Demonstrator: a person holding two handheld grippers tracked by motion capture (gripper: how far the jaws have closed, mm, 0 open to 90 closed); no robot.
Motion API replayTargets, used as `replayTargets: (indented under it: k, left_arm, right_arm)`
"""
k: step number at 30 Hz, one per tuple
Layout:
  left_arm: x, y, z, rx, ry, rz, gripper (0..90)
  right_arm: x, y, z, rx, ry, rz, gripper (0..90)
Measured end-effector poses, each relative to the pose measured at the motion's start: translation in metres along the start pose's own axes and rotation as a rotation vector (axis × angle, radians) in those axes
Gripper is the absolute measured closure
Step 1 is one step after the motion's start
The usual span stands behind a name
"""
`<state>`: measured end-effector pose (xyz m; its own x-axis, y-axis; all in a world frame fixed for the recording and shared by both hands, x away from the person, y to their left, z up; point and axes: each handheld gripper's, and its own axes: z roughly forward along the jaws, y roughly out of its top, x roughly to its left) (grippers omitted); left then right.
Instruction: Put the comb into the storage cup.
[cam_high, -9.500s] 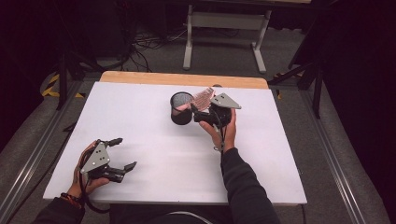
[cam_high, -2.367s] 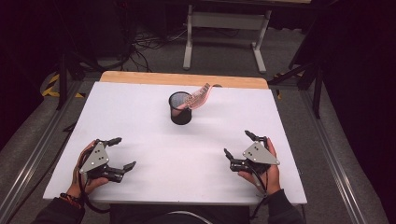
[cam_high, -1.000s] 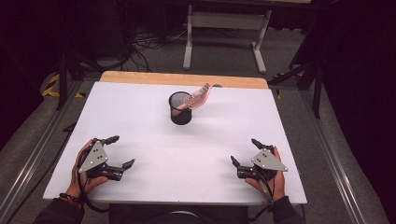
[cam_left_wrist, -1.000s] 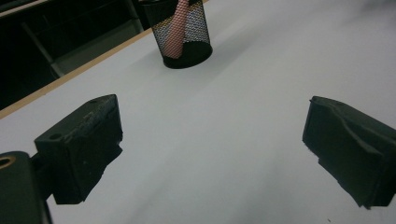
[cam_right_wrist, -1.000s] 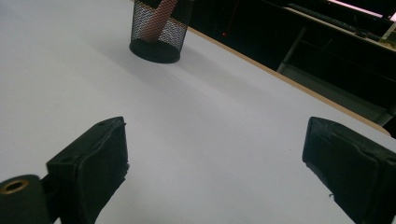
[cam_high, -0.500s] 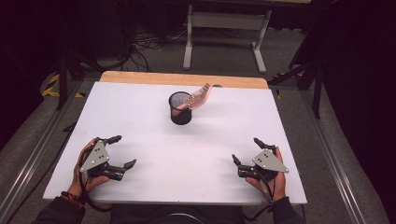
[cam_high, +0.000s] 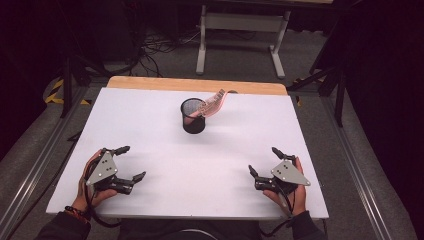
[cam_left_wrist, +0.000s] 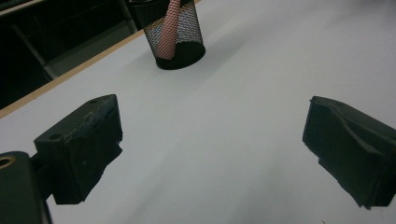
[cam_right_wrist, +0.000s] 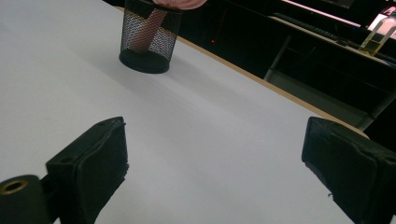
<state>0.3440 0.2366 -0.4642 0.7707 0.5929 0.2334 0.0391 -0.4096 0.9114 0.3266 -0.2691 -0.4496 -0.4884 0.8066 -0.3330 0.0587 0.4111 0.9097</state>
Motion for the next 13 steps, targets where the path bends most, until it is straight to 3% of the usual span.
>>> replayTargets:
  k: [13]
  left_arm:
    - [0.0024,0.0004,0.0019,-0.008,0.008,-0.018,6.0]
  right_arm:
    - [0.0004,-0.001,0.0012,0.015,-0.008,0.017,7.4]
